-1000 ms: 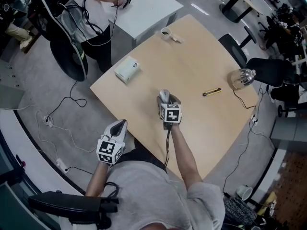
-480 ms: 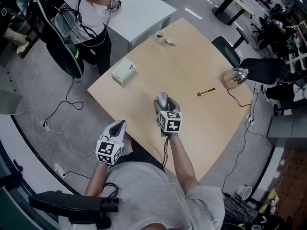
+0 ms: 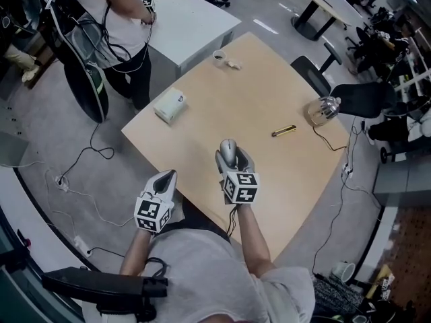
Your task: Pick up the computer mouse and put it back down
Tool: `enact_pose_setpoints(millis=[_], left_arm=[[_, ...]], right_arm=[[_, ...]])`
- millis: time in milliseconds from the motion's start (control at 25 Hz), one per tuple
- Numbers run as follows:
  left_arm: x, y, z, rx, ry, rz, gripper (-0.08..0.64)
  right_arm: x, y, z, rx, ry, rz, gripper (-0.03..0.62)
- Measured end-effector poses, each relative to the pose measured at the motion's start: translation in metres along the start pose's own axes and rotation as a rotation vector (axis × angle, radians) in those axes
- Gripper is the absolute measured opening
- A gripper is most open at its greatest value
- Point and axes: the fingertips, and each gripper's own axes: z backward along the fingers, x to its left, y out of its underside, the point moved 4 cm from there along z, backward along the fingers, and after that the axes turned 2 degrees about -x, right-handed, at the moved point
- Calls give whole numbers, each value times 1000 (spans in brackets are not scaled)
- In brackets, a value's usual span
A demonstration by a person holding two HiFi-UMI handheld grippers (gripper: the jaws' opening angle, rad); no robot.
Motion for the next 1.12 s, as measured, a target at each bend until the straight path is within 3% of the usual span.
enact_pose_setpoints(millis=[1120], left_arm=[[-42, -14, 6, -52, 67, -59, 18]], right_arm=[[22, 43, 122, -60, 4, -76, 296]])
